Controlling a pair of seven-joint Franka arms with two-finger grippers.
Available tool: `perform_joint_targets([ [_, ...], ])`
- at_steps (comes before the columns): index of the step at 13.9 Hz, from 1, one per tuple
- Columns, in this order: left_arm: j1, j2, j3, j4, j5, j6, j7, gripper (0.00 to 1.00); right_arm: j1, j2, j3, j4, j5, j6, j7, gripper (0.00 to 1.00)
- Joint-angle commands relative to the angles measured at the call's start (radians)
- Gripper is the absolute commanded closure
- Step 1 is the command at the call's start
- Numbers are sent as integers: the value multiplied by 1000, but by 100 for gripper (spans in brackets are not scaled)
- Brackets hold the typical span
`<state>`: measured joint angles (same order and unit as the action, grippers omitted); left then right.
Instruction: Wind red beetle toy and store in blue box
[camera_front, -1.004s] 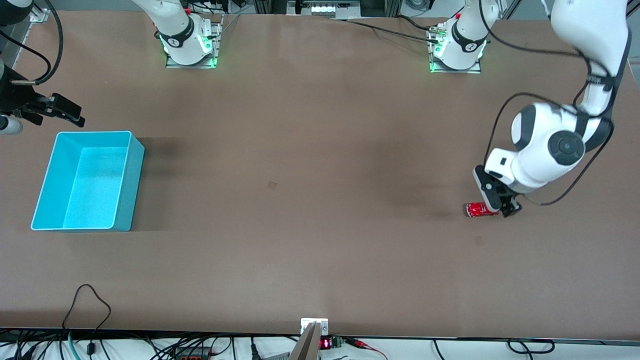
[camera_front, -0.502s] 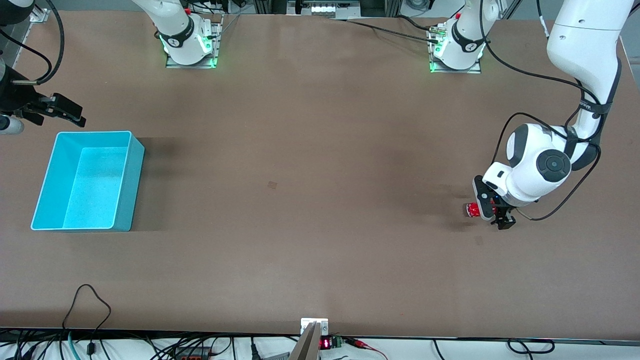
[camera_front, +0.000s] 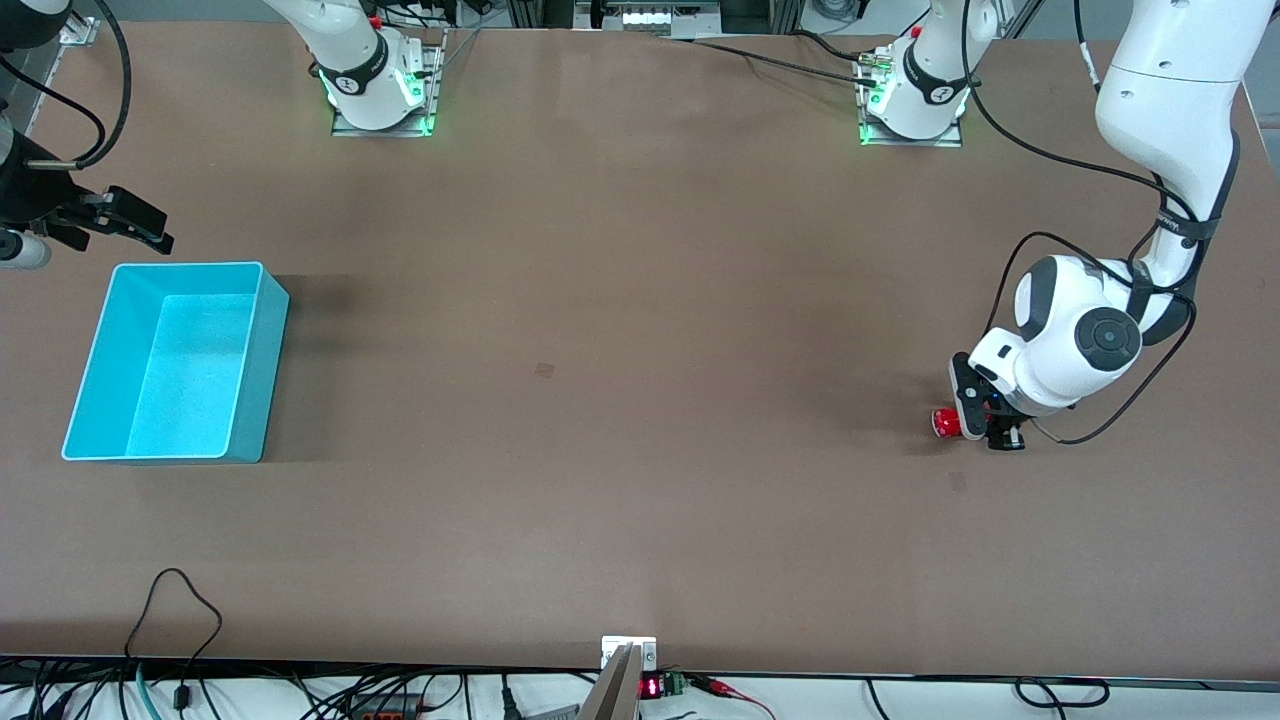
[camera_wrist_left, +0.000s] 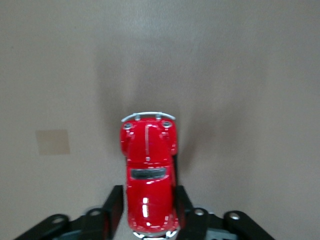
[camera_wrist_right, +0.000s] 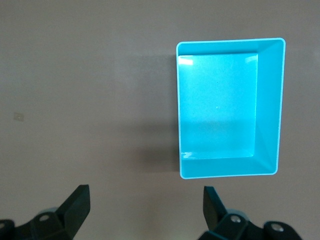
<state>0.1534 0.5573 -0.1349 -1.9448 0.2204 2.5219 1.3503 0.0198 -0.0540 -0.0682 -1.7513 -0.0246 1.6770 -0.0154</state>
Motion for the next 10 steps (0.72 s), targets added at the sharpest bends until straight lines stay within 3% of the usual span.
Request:
perform_joint_targets([
  [1,3,13,-6,15,22,8,13,84,3,-10,1,3,11,-11,6,0],
  [7,15,35,-6,17,20,6,36,83,3,-10,-1,3,12,-10,6,0],
  [10,80,68,-6,38,19,8,124,82,3,-10,-1,3,12,-10,6,0],
])
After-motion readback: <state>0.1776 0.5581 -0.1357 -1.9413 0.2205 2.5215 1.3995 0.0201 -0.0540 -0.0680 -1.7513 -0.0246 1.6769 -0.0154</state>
